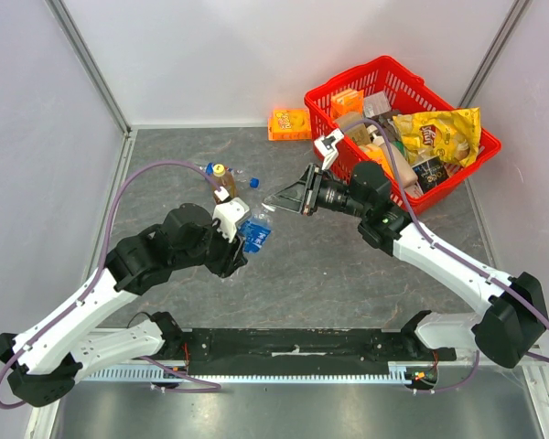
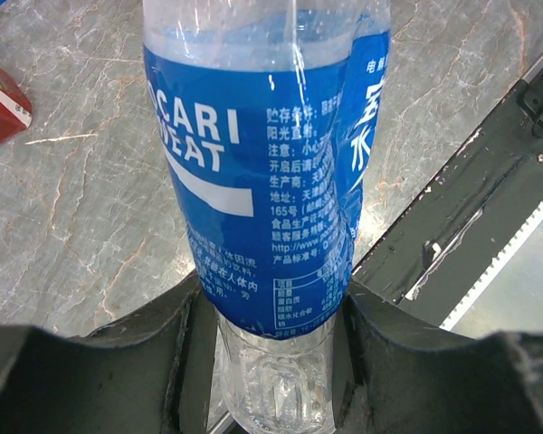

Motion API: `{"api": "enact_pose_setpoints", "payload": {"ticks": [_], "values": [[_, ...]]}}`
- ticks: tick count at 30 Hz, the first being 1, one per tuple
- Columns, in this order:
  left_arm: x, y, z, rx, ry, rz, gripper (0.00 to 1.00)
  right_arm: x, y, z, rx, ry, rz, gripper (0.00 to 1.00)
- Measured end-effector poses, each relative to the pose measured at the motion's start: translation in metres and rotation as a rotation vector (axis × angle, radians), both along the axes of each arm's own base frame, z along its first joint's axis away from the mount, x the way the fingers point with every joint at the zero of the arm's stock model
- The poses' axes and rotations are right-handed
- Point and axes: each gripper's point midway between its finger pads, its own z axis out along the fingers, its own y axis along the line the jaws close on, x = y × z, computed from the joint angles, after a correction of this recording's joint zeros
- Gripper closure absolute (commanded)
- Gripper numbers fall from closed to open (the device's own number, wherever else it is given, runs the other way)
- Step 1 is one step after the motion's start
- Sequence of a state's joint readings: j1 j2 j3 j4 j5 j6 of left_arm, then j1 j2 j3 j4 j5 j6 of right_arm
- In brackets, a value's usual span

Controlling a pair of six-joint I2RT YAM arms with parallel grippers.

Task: Unscrew the bottle caps
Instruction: Unscrew the bottle cap from the plastic bottle.

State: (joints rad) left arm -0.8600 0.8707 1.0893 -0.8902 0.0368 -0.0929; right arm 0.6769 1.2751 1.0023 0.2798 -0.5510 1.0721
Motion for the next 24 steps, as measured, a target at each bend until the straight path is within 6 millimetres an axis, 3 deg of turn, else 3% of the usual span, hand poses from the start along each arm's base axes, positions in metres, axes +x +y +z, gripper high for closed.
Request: {"api": "enact_pose_setpoints", "payload": {"ticks": [2, 24], "values": [[0.0, 0.0, 0.0, 0.001, 0.001, 0.0, 0.77, 0.001, 0.0, -0.002, -0.007, -0.005, -0.003, 1.0], [-0.003, -0.01, 0.009, -0.057, -0.01, -0.039, 0.8, -0.009, -0.011, 0.014, 0.026, -0.139, -0.011, 1.0]]}}
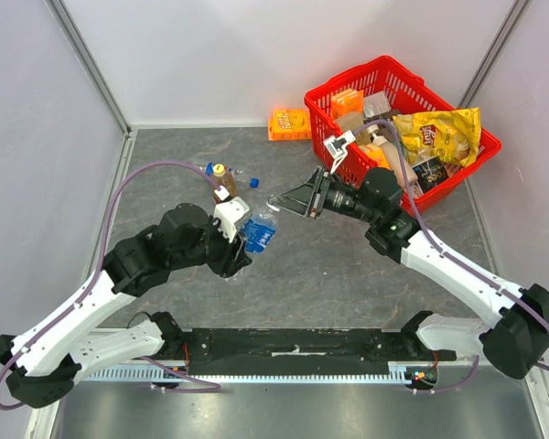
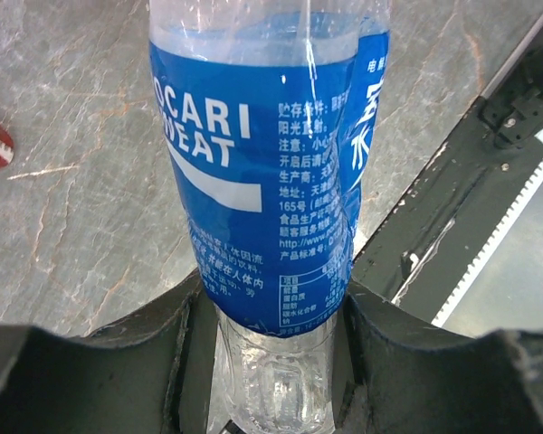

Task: Unscrew the bottle caps
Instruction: Unscrew the bottle cap from the plastic bottle.

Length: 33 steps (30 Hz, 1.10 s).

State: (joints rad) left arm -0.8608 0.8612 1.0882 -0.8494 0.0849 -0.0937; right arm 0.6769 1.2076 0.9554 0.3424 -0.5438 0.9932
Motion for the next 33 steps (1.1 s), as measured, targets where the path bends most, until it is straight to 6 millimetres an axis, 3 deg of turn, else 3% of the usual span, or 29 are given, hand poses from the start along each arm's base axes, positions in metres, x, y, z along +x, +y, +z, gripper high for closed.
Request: {"api": "enact_pose_setpoints", "payload": {"ticks": [17, 18, 20, 23, 25, 30, 33], "values": [[-0.031, -0.029, 0.033, -0.214, 0.056, -0.161, 0.87, -0.035, -0.017, 0.043, 0.09, -0.212, 0.079, 1.0], [-0.031, -0.029, 0.034, -0.218, 0.056, -0.163, 0.87, -0.036, -0.018, 0.044, 0.087, -0.218, 0.078, 0.96], [-0.032, -0.028, 0.033, -0.216, 0.059, -0.162, 0.87, -0.038, -0.019, 0.043, 0.07, -0.218, 0.076, 0.78], [-0.03, -0.026, 0.031, -0.202, 0.058, -0.147, 0.87, -0.035, -0.02, 0.044, 0.015, -0.212, 0.059, 0.43], [-0.029, -0.024, 0.032, -0.196, 0.051, -0.134, 0.87, -0.033, -0.021, 0.047, -0.023, -0.224, 0.041, 0.26], [-0.026, -0.007, 0.009, -0.088, 0.093, -0.063, 0.86, -0.023, -0.032, 0.083, -0.072, -0.329, -0.037, 0.02], [-0.026, 0.002, -0.002, -0.028, 0.109, -0.035, 0.86, -0.021, -0.033, 0.097, -0.082, -0.369, -0.044, 0.02]]}}
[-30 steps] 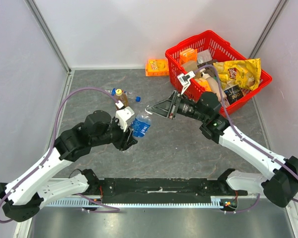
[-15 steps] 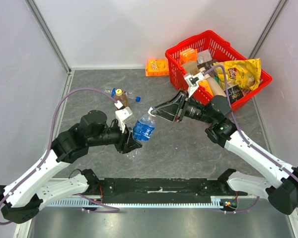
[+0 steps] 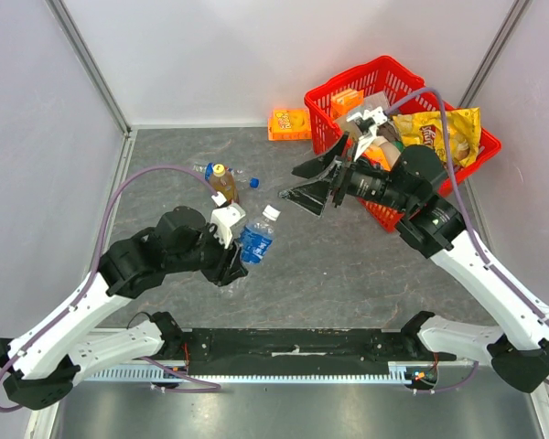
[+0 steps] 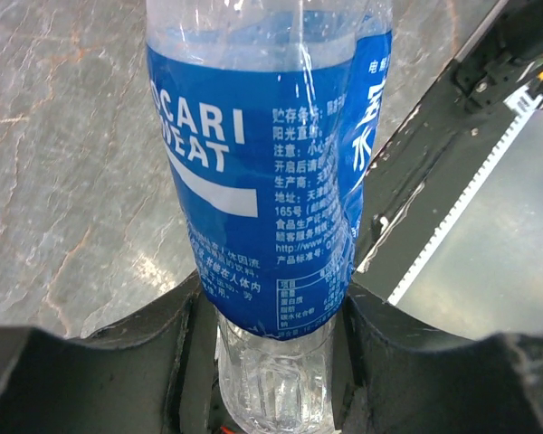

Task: Unscrew the bottle caps
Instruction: Unscrew the bottle cap from the plastic bottle.

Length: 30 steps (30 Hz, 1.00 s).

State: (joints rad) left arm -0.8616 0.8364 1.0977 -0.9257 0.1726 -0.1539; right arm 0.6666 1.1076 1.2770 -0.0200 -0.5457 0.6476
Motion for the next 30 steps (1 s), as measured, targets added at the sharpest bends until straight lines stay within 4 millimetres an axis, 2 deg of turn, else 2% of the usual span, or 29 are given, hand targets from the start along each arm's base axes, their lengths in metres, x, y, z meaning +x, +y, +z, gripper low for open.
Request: {"api": "enact_pose_setpoints", "payload": {"ticks": [2, 9, 13, 17, 19, 21, 23, 30], "values": [[0.001, 0.006, -0.004, 0.037, -0.001, 0.012, 0.86, 0.003, 0.001, -0.004, -0.02, 0.002, 0.002, 0.02], [0.006, 0.023, -0.013, 0.154, -0.012, 0.038, 0.86, 0.023, 0.001, -0.039, -0.115, 0.098, -0.016, 0.02], [0.009, 0.029, -0.012, 0.184, -0.031, 0.041, 0.86, 0.031, 0.002, -0.048, -0.121, 0.184, 0.03, 0.12], [0.012, 0.029, -0.008, 0.189, -0.052, 0.043, 0.86, 0.04, 0.01, -0.072, -0.144, 0.304, 0.084, 0.19], [0.013, 0.029, -0.008, 0.193, -0.053, 0.043, 0.86, 0.041, 0.014, -0.083, -0.158, 0.357, 0.109, 0.22], [0.013, 0.029, -0.01, 0.198, -0.051, 0.044, 0.86, 0.04, 0.018, -0.091, -0.166, 0.394, 0.135, 0.32], [0.014, 0.029, -0.011, 0.203, -0.048, 0.043, 0.86, 0.038, 0.021, -0.096, -0.172, 0.418, 0.16, 0.37], [0.014, 0.029, -0.011, 0.205, -0.046, 0.045, 0.86, 0.028, 0.037, -0.117, -0.204, 0.504, 0.259, 0.36]]}}
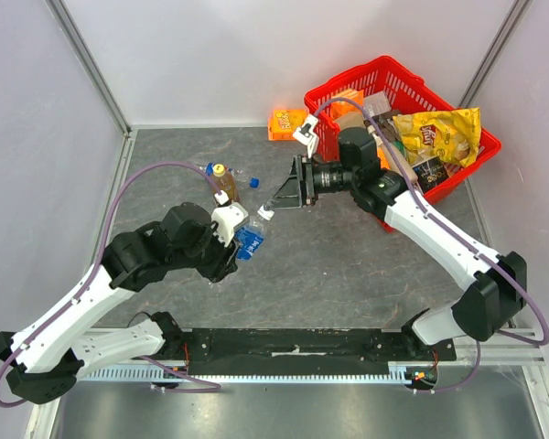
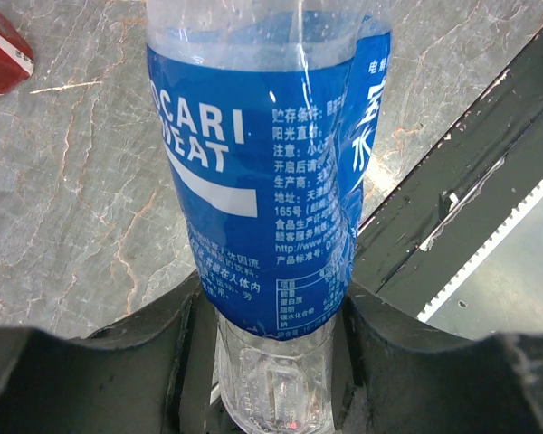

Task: Unscrew the bottle caps
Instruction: Unscrew the bottle cap from the plastic bottle.

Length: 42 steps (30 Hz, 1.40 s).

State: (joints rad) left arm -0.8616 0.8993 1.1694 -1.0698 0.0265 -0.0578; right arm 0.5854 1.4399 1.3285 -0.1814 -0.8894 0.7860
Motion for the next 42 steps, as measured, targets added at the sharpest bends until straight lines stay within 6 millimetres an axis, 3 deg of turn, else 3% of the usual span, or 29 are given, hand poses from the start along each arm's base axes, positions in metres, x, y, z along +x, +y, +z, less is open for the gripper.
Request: {"api": "enact_pose_setpoints", "payload": {"ticks": [6, 9, 14, 15, 16, 17, 30, 42], "values": [[0.0, 0.0, 0.0, 0.0, 0.0, 0.0, 0.86, -0.011, 0.008, -0.011, -0.013, 0.037, 0.054, 0.37], [0.0, 0.0, 0.0, 0.0, 0.0, 0.0, 0.86, -0.013, 0.009, -0.011, -0.013, 0.036, 0.062, 0.54], [0.0, 0.0, -0.001, 0.003, 0.002, 0.0, 0.86, -0.016, 0.01, -0.013, -0.016, 0.046, 0.072, 0.71], [0.0, 0.0, 0.0, 0.003, 0.001, 0.0, 0.86, -0.016, 0.01, -0.013, -0.015, 0.047, 0.072, 0.79], [0.0, 0.0, -0.001, 0.003, 0.001, 0.0, 0.86, -0.016, 0.01, -0.013, -0.016, 0.049, 0.072, 0.95], [0.0, 0.0, -0.001, 0.004, 0.002, 0.0, 0.86, -0.017, 0.01, -0.013, -0.016, 0.047, 0.073, 1.0], [-0.007, 0.005, -0.005, 0.022, 0.028, -0.01, 0.86, -0.023, 0.013, -0.022, 0.026, 0.024, 0.091, 1.0], [-0.022, -0.019, 0.019, -0.148, 0.038, -0.108, 0.86, -0.044, 0.001, 0.02, 0.218, -0.086, 0.091, 1.0]]}}
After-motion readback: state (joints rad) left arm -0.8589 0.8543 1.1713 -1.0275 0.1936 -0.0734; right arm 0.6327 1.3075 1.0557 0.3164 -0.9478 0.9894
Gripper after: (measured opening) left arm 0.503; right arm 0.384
